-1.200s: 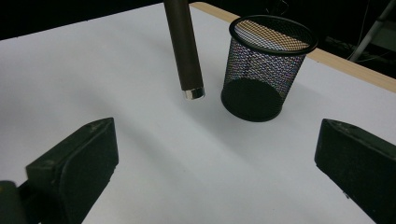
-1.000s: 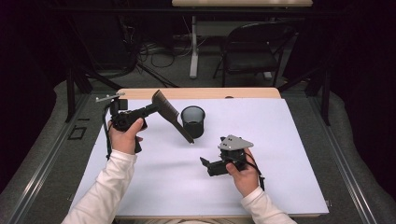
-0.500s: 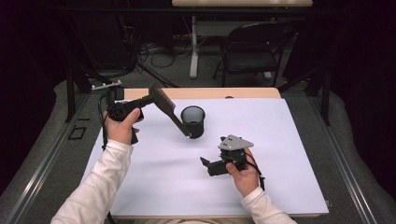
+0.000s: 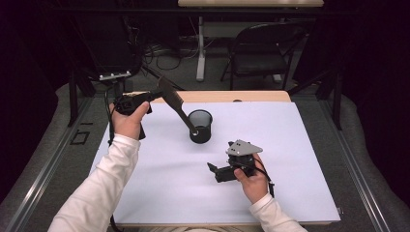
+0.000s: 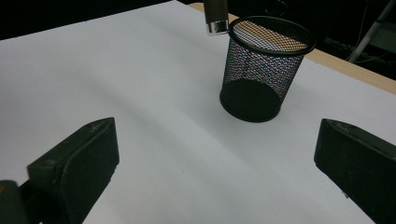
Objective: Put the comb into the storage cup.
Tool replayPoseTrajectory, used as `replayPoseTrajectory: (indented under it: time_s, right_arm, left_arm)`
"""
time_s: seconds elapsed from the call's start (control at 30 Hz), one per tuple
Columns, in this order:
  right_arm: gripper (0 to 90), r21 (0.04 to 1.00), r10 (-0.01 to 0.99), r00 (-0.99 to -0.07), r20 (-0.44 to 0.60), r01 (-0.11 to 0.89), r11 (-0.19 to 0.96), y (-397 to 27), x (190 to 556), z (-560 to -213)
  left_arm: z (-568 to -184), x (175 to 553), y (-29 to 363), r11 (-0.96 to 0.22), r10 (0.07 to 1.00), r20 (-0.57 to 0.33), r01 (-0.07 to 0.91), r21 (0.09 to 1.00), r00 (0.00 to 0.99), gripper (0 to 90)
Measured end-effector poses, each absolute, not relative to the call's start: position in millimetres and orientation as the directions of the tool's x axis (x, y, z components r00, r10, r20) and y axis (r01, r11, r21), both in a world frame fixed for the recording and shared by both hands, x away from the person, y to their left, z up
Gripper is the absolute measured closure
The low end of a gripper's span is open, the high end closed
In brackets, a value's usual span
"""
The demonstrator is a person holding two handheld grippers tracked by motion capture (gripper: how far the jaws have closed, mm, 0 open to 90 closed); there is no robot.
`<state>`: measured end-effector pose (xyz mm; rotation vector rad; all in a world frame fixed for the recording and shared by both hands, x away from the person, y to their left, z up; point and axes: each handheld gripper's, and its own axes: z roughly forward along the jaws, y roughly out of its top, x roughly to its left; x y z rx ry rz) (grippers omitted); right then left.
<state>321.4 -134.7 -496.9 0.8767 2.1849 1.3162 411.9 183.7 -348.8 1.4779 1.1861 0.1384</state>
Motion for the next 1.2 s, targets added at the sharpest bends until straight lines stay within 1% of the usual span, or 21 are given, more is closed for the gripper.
replayPoseTrajectory:
  time_s: [0.37,0.7,0.97,1.2]
  right_arm:
    - [0.3,0.893,0.711,-0.702,-0.048,0.289,0.346,-135,321,-497]
    - [0.8,0.891,0.709,-0.703,-0.050,0.289,0.350,-135,321,-497]
    - [0.8,0.890,0.708,-0.705,-0.049,0.291,0.350,-134,320,-497]
    - [0.9,0.890,0.707,-0.706,-0.051,0.289,0.353,-134,320,-497]
  left_arm:
    - [-347,424,169,0.164,0.739,-0.482,0.569,0.806,0.470,84.0]
    - [-349,436,165,0.197,0.747,-0.496,0.566,0.800,0.442,84.0]
    - [-353,443,160,0.207,0.770,-0.477,0.542,0.815,0.423,84.0]
    - [-359,450,156,0.220,0.787,-0.475,0.542,0.811,0.392,84.0]
